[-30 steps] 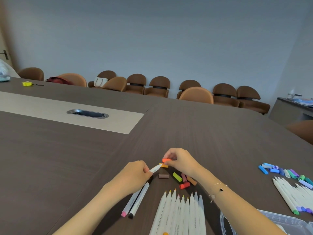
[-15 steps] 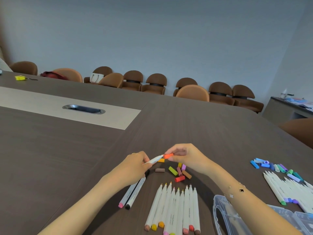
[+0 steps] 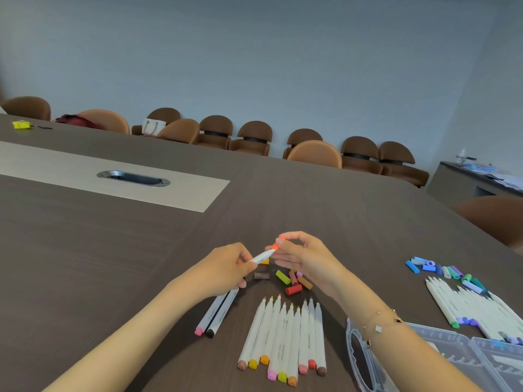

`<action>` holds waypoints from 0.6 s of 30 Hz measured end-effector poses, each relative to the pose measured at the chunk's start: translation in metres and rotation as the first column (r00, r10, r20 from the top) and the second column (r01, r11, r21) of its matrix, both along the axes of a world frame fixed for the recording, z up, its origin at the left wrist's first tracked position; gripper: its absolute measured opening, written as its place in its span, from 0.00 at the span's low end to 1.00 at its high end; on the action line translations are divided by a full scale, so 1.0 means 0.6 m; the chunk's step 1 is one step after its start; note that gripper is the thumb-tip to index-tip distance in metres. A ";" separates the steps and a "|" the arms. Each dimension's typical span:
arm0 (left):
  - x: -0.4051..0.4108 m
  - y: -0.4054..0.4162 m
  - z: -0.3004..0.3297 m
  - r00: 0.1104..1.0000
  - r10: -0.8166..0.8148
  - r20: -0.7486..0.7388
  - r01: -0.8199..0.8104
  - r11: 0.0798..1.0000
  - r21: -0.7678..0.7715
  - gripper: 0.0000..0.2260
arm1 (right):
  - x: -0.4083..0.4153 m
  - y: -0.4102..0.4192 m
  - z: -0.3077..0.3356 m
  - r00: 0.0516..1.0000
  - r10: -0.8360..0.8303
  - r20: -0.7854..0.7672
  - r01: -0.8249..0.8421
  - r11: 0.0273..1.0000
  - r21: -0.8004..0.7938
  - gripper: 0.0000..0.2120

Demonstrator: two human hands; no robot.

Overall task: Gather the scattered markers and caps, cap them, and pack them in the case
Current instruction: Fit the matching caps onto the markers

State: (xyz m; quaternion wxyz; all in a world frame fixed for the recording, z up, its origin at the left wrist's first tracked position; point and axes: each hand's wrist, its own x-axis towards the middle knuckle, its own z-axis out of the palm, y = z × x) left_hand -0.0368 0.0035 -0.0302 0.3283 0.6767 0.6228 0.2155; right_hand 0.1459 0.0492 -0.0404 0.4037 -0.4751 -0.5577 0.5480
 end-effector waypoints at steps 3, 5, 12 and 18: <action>-0.002 0.001 0.002 1.000 -0.003 0.017 0.003 1.000 0.012 0.05 | -0.007 -0.006 -0.002 0.999 -0.045 0.024 0.045 0.999 0.001 0.15; -0.001 0.002 0.000 1.000 0.003 0.013 -0.003 1.000 0.011 0.06 | -0.011 -0.012 -0.002 0.997 -0.045 0.060 0.044 0.999 0.023 0.15; 0.028 -0.020 0.010 0.996 0.023 0.088 -0.038 0.985 0.167 0.11 | -0.033 -0.029 0.006 0.958 -0.280 -0.065 0.287 0.937 0.197 0.09; 0.042 -0.035 0.018 0.989 0.053 0.137 -0.065 0.995 0.082 0.10 | -0.044 -0.039 0.009 0.944 -0.330 -0.030 0.324 0.901 0.288 0.07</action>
